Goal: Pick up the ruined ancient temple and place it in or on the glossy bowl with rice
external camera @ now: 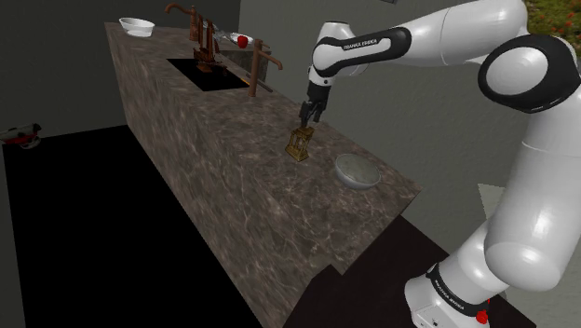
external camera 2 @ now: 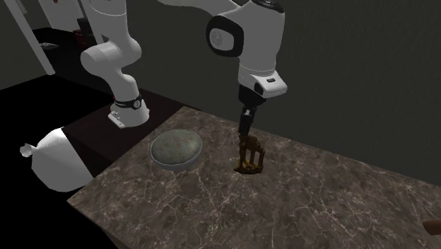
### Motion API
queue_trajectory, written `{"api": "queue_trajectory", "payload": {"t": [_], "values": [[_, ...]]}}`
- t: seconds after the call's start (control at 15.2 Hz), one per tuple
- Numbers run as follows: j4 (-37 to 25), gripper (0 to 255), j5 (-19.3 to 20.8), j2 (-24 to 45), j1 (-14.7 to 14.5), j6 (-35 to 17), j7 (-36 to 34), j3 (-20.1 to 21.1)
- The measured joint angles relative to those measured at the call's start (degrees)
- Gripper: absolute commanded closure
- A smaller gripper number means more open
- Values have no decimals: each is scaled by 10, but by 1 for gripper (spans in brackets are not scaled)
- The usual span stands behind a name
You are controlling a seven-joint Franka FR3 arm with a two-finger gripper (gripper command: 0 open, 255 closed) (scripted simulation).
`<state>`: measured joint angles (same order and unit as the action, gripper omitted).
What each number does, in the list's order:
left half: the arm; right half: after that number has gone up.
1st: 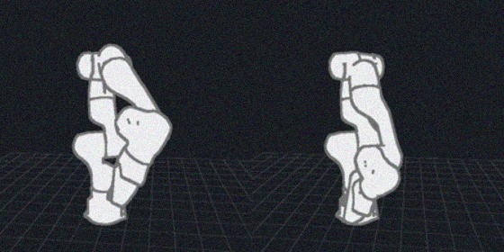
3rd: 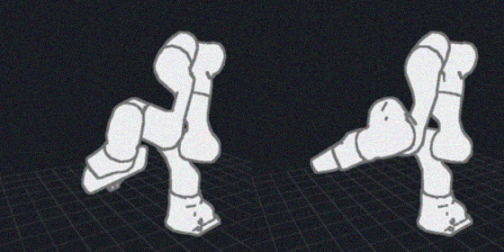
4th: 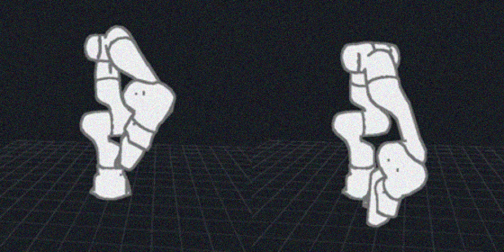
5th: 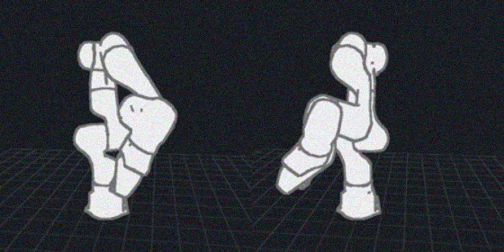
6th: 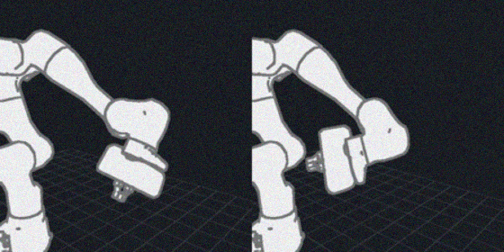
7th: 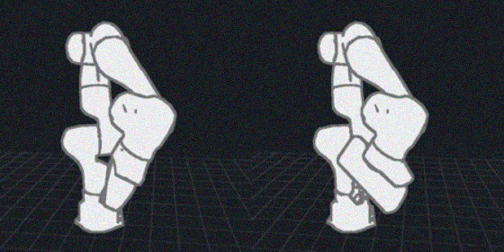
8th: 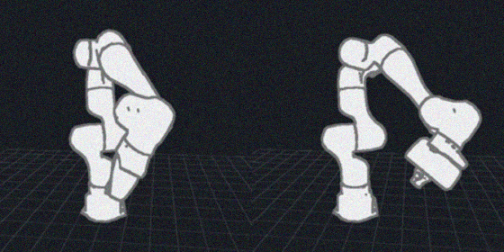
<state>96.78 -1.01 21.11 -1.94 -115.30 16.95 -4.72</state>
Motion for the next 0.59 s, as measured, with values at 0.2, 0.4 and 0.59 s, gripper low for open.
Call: {"api": "queue_trajectory", "payload": {"t": [0.2, 0.4, 0.59], "values": [[-41, 0, -2, 44, -1, -2, 4, 4], [-38, 0, -3, 57, 0, -18, 4, 4], [-26, 0, -4, 64, 0, -37, 5, 5]]}}
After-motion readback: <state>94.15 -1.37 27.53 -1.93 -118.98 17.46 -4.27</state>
